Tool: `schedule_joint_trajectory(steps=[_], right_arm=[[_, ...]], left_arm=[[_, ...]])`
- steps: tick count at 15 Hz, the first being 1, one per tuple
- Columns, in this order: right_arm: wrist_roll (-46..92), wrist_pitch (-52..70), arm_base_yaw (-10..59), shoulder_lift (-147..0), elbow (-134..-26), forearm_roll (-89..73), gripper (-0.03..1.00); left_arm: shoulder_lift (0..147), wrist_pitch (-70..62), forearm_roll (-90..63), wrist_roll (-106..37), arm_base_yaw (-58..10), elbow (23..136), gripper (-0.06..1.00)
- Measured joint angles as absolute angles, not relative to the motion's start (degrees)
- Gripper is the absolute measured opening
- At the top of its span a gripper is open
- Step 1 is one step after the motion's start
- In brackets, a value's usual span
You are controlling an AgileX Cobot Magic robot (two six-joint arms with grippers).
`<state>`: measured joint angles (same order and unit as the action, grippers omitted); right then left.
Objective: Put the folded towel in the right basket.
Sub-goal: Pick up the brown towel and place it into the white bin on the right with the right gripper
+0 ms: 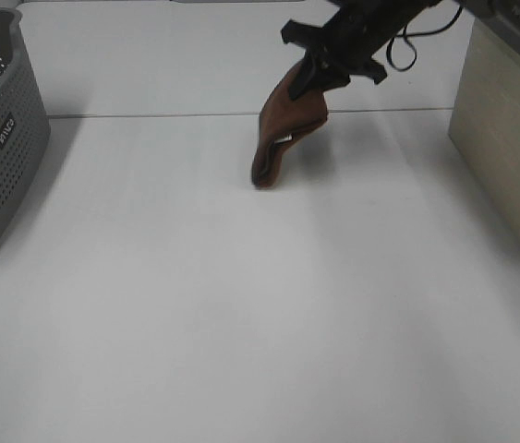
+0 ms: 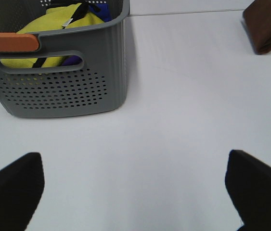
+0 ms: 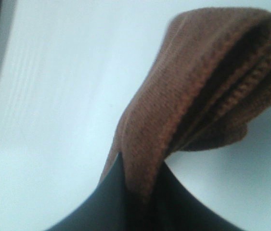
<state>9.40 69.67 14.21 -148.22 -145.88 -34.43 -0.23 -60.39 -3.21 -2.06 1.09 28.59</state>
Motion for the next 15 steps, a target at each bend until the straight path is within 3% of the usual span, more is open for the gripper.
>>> schedule_joint_trajectory(steps=[8, 15], right_arm=[[6.76, 70.02, 13.64, -124.56, -144.04, -8.54, 0.07], [6.53, 70.07, -0.86, -109.78, -126.45, -6.88, 0.07]], left_arm=[[-0.23, -60.39, -3.21, -2.06, 1.09, 28.59, 0.97], [-0.23, -60.39, -3.21, -2.06, 1.09, 28.59, 0.97]])
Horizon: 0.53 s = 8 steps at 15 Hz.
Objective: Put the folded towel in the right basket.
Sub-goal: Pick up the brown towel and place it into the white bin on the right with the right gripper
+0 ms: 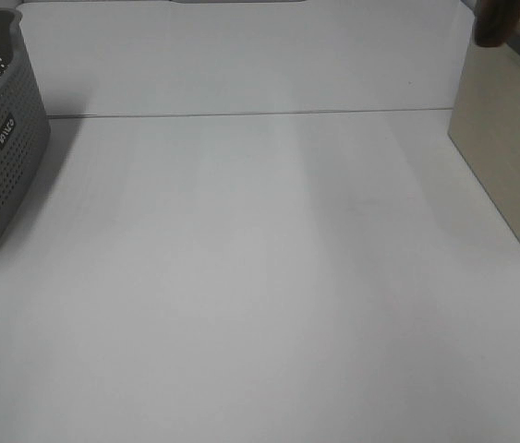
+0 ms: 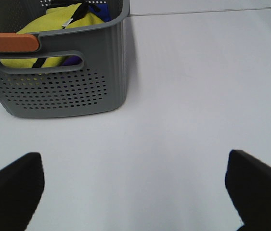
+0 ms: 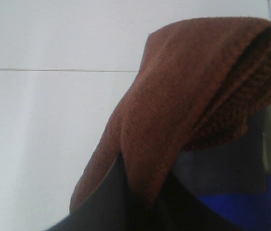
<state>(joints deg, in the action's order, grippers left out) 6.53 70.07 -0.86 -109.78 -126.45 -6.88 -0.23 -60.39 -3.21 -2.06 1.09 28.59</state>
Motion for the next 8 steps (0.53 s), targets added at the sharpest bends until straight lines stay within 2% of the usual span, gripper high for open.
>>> schedule_joint_trajectory(steps=[4, 8], right_arm=[[6.59, 70.07, -10.08, -107.14, -117.91, -6.88, 0.07], [7.10, 70.02, -11.29, -112.13, -116.37, -6.99, 0.07]], left_arm=[[-0.23, -60.39, -3.21, -2.06, 1.09, 28.59, 0.97], [-0.23, -60.39, -3.21, -2.06, 1.09, 28.59, 0.97]])
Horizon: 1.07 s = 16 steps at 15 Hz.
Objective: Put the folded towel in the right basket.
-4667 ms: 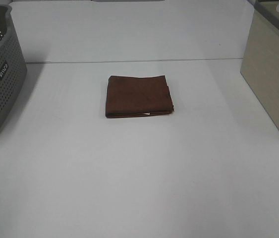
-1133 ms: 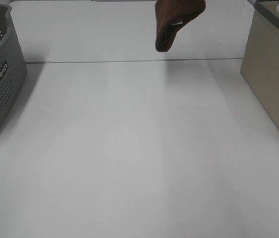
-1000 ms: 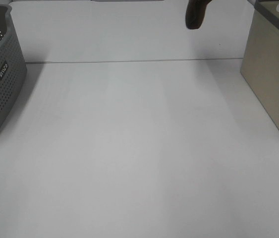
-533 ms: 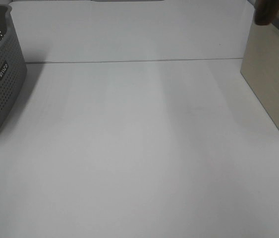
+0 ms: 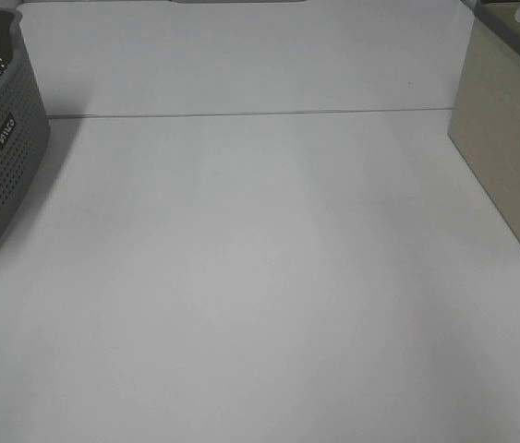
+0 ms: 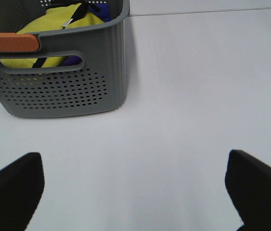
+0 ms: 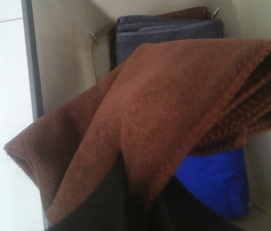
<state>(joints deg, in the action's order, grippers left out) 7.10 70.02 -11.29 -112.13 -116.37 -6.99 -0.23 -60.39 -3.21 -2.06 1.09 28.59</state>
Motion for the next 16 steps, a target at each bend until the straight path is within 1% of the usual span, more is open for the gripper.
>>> schedule_joint_trajectory(steps=[2, 3, 4, 5, 7, 8, 10, 12, 14, 16], right_arm=[[6.65, 69.96, -11.29, -115.51, -116.31, -6.76, 0.09], [6.47, 69.90, -11.29, -116.77, -116.31, -6.02, 0.14], [6.02, 69.90, -11.29, -117.63, -116.25, -4.87, 0.23], [5.10, 69.90, -11.29, -117.97, -116.25, -4.13, 0.33], [3.27, 69.90, -11.29, -117.97, -116.25, -3.72, 0.58], [2.75, 69.90, -11.29, -117.97, -116.25, -3.72, 0.66], [2.29, 69.90, -11.29, -116.94, -116.25, -7.22, 0.72], [2.23, 69.90, -10.83, -115.28, -116.25, -10.94, 0.73], [2.46, 69.90, -8.19, -112.82, -116.25, -12.09, 0.73], [2.75, 69.96, -3.95, -110.47, -116.25, -10.94, 0.73]], left_arm=[[-0.23, -60.39, -3.21, -2.06, 1.09, 28.59, 0.97], [-0.23, -60.39, -3.21, -2.06, 1.09, 28.59, 0.97], [-0.23, -60.39, -3.21, -2.06, 1.09, 28.59, 0.97], [-0.23, -60.39, -3.21, -2.06, 1.09, 28.59, 0.97], [-0.23, -60.39, -3.21, -2.06, 1.09, 28.59, 0.97], [-0.23, -60.39, -3.21, -2.06, 1.09, 28.59, 0.97], [-0.23, -60.39, -3.21, -2.06, 1.09, 28.59, 0.97], [-0.23, -60.39, -3.21, -2.06, 1.09, 28.59, 0.97], [-0.23, -60.39, -3.21, -2.06, 1.09, 28.59, 0.97], [-0.23, -60.39, -3.21, -2.06, 1.09, 28.59, 0.97]])
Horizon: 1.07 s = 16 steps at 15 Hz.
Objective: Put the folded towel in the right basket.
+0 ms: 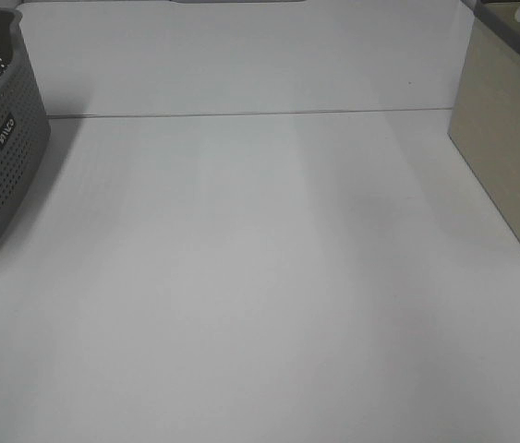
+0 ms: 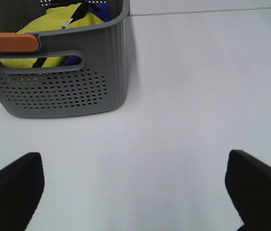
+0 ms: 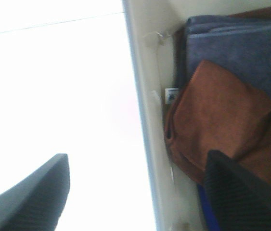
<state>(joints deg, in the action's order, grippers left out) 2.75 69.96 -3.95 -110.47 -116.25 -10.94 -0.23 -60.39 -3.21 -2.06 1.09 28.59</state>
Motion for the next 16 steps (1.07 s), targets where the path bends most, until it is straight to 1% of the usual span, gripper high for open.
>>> schedule_joint_trajectory(steps=[3, 4, 6, 8, 9, 11, 12, 16], right_arm=[[2.75, 69.90, 2.52, -105.54, -114.59, -9.57, 0.73], [2.46, 69.90, 3.55, -102.79, -112.53, -9.11, 0.73], [2.46, 69.84, 4.01, -96.66, -105.02, -8.08, 0.73], [2.41, 69.84, 4.01, -88.01, -94.48, -6.88, 0.73], [2.41, 69.79, 4.01, -86.12, -92.02, -6.76, 0.73], [2.41, 69.84, 4.01, -76.55, -79.24, -6.70, 0.73], [2.41, 69.84, 4.01, -67.44, -68.07, -6.70, 0.73], [2.41, 69.84, 4.01, -49.22, -47.04, -6.70, 0.73]], left_arm=[[-0.23, -60.39, -3.21, -2.06, 1.09, 28.59, 0.97], [-0.23, -60.39, -3.21, -2.06, 1.09, 28.59, 0.97], [-0.23, -60.39, -3.21, -2.06, 1.09, 28.59, 0.97], [-0.23, -60.39, -3.21, -2.06, 1.09, 28.59, 0.97], [-0.23, -60.39, -3.21, -2.06, 1.09, 28.59, 0.97], [-0.23, -60.39, -3.21, -2.06, 1.09, 28.59, 0.97], [-0.23, -60.39, -3.21, -2.06, 1.09, 28.59, 0.97], [-0.23, -60.39, -3.21, -2.06, 1.09, 28.59, 0.97]])
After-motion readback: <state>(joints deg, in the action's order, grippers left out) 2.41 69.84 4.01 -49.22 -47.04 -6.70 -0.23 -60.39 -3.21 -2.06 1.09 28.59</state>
